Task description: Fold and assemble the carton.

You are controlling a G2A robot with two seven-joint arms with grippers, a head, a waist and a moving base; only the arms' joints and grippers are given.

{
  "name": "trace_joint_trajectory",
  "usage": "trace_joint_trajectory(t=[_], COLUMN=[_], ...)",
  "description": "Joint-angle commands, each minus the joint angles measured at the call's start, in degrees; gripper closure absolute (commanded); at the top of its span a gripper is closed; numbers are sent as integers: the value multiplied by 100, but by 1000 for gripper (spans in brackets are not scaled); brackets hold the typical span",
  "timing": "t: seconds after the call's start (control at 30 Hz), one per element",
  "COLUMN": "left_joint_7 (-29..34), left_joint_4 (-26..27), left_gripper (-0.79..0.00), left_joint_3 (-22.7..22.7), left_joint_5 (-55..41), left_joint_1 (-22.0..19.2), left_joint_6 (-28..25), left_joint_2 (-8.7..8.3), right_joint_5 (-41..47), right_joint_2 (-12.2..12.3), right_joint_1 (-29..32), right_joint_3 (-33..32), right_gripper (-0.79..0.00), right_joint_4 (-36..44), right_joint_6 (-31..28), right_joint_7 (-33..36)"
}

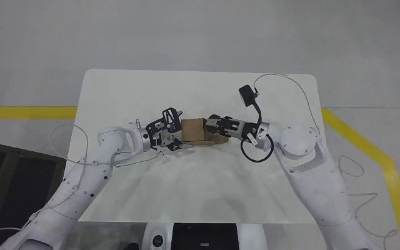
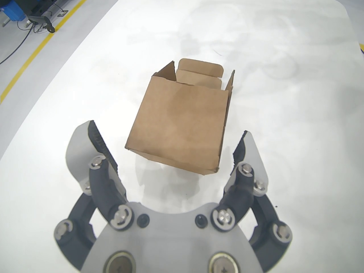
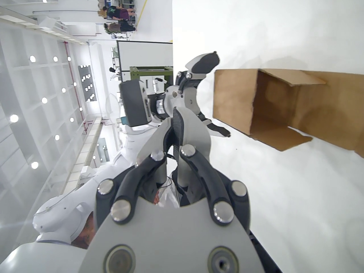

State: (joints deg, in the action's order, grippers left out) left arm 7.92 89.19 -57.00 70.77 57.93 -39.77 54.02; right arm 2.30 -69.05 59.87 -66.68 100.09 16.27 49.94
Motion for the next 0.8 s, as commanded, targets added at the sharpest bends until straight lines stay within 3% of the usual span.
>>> trace_joint_trajectory(t=[0.0,0.23,0.47,0.77], left_joint_7=[59,-165,-414,-229], left_joint_4=[-29,-189,-481,-709], left_gripper=[-785,-785,-785,-785], left_joint_3=[-33,35,169,383], left_joint_5=[49,451,167,-117], left_joint_1=[41,20,-214,-447], left_joint_6=[33,-136,-264,-393], left_joint_2=[-3,17,124,254], right_joint_5=[-353,-1114,-1521,-1307], right_joint_2=[50,180,139,38], right_joint_1=[59,441,414,101], right_joint_3=[-28,-34,475,774], right_gripper=[0,0,0,0], right_joint_4=[91,438,141,-229], right_joint_6=[225,875,1351,1358], right_joint_7=[145,466,183,-114])
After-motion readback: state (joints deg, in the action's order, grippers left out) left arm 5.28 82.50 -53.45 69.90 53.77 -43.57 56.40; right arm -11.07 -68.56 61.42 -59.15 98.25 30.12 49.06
